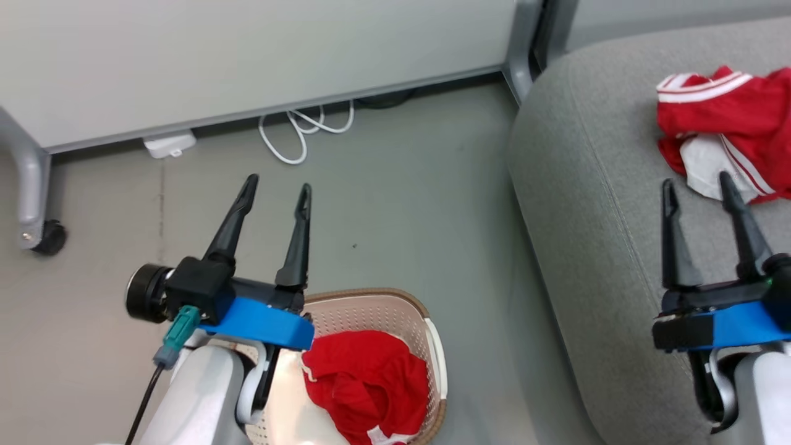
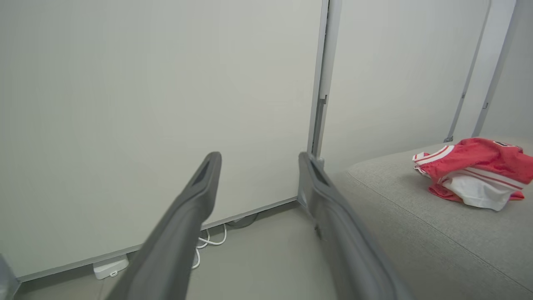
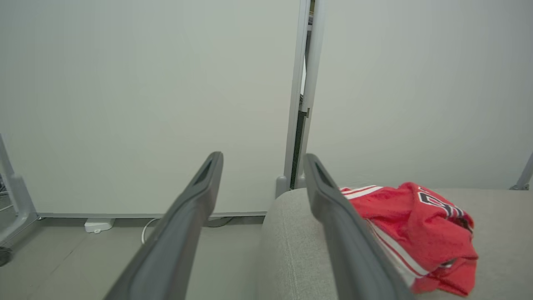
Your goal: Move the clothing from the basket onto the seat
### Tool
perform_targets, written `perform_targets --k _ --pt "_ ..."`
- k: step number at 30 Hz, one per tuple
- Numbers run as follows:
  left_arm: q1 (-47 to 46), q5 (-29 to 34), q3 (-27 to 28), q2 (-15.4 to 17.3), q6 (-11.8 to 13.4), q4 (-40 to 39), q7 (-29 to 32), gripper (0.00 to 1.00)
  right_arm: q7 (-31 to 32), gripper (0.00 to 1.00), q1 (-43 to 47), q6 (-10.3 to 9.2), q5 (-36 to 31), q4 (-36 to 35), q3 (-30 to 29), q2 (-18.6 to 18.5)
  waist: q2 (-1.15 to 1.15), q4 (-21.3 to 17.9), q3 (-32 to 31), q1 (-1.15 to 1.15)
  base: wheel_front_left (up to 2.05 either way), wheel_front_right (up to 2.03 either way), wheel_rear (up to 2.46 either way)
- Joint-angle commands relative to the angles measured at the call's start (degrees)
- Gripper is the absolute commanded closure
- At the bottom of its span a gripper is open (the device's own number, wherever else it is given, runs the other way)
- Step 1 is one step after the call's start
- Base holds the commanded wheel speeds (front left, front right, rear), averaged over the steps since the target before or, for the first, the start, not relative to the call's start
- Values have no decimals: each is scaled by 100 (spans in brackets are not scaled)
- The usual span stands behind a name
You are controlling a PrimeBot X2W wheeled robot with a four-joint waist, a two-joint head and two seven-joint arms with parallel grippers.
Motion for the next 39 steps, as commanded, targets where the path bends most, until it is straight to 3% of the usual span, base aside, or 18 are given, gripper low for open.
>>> perform_targets --k 1,7,17,39 --pt "75 30 62 -19 10 -35 -28 0 -5 0 106 2 -18 -13 25 13 0 191 -191 1 0 0 0" --pt "500 193 636 -108 -26 -153 -27 0 -5 0 300 1 -46 2 364 103 0 440 -430 1 0 0 0" --pt "1067 432 1311 -276 -195 -209 -27 0 -5 0 692 2 -204 -6 412 301 0 718 -760 1 0 0 0" --pt "1384 679 1603 -493 -454 -98 -27 0 -5 0 1094 1 -255 150 322 491 0 912 -923 1 0 0 0"
